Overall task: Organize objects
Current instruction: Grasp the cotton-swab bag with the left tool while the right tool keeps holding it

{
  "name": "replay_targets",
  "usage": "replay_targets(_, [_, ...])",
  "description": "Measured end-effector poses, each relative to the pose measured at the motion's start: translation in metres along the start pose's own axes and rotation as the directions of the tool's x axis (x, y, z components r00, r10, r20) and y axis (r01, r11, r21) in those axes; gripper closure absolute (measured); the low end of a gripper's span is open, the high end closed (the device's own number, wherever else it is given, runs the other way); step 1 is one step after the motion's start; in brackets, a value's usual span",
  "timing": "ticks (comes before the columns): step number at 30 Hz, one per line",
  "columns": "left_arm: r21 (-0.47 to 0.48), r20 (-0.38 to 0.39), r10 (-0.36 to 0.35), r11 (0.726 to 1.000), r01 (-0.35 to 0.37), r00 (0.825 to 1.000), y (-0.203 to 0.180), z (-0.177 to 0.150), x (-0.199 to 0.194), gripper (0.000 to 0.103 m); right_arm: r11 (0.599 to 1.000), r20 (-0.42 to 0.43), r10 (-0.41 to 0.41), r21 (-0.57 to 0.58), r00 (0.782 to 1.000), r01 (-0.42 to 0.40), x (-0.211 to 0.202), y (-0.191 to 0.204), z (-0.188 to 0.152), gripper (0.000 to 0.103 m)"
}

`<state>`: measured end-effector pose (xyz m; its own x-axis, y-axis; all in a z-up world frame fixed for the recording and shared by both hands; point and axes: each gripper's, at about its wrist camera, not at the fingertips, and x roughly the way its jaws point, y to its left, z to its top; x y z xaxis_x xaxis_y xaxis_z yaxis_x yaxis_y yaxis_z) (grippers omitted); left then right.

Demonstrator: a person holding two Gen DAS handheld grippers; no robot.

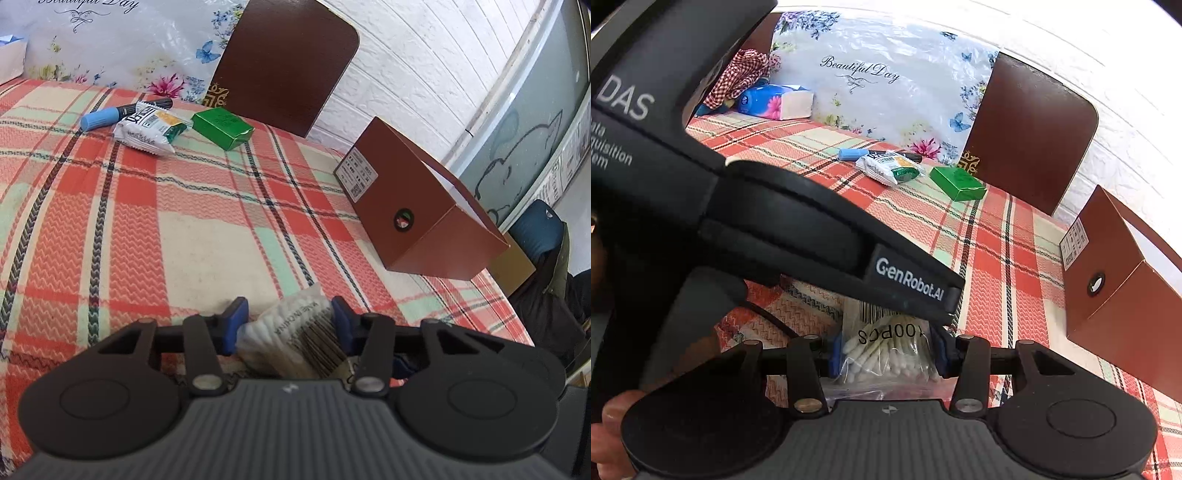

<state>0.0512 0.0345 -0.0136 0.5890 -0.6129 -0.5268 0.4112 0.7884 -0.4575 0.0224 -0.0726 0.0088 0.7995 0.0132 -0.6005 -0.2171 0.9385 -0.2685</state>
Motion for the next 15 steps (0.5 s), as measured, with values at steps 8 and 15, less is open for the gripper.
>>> replay_targets(8, [0.024,-0.003,0.011,1.000,-0.011,1.000,-0.003,-0.001,0.002,0.055,0.999,0.003,-0.046,-0.012,0.999,0.046,-0.011,-0.001,0.002,0.048])
replay_targets(15, [0.029,-0.006,0.014,0.999,-0.014,1.000,-0.004,-0.001,0.002,0.055,0.990,-0.080,-0.008,0.142,0.997,0.019,-0.002,-0.027,-0.004,0.026])
